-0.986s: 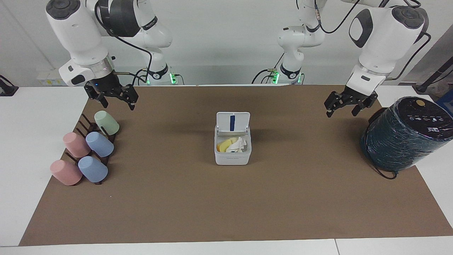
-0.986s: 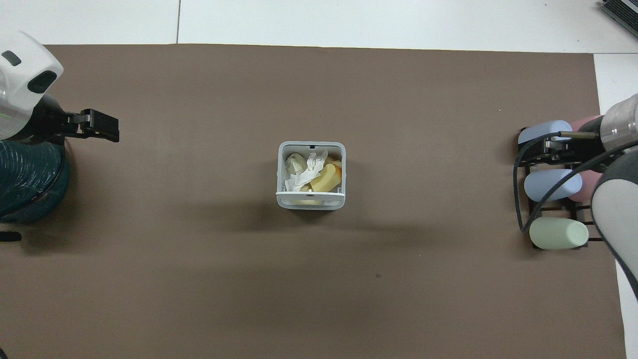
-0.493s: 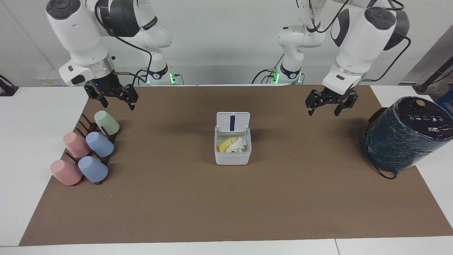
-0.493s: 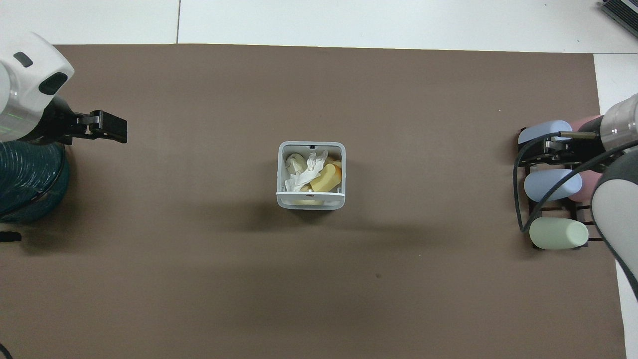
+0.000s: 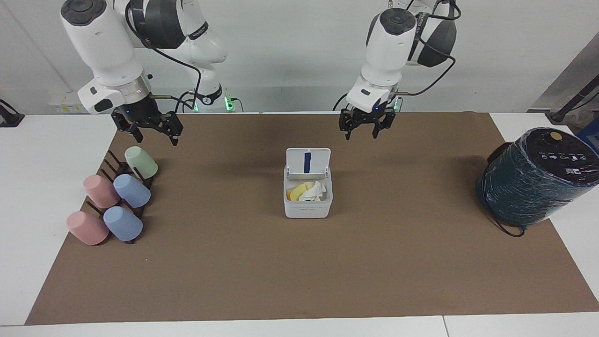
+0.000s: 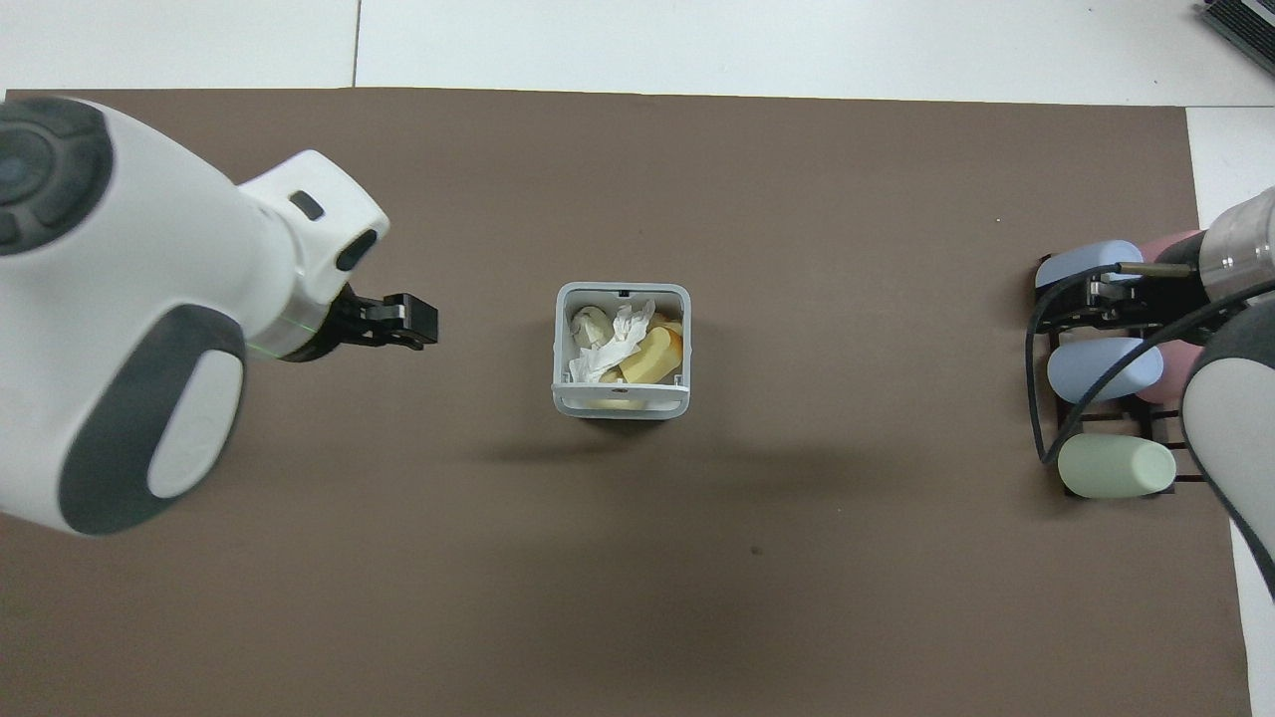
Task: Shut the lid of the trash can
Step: 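Reach the left gripper toward the open lid of the white bin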
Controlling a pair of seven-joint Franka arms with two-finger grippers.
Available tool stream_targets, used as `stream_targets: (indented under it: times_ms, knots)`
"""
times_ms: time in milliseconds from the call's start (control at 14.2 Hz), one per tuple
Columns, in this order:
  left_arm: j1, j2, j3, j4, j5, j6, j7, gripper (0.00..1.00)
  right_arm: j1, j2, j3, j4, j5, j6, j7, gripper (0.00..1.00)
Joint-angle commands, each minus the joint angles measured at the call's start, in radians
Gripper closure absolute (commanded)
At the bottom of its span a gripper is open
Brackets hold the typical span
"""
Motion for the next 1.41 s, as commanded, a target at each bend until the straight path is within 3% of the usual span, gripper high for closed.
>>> stream_targets:
  times_ms: [0, 211, 704, 1338]
  knots:
    - [-0.078, -0.077, 0.018, -0.132, -0.020, 0.118, -0.100, 0.49, -0.013, -0.017, 0.010, -0.016, 0.006, 0.000, 0.007, 0.00]
    - [-0.152, -0.079, 0.018, -0.170, -0.026, 0.175, -0.170, 0.61, -0.013, -0.017, 0.010, -0.016, 0.006, 0.000, 0.007, 0.00]
    - [-0.192, -0.015, 0.020, -0.207, -0.036, 0.496, -0.208, 0.90, -0.013, -0.017, 0.010, -0.016, 0.006, 0.000, 0.007, 0.00]
    - [-0.105, 0.134, 0.020, -0.172, -0.037, 0.786, -0.202, 0.92, -0.013, -0.017, 0.010, -0.016, 0.006, 0.000, 0.007, 0.00]
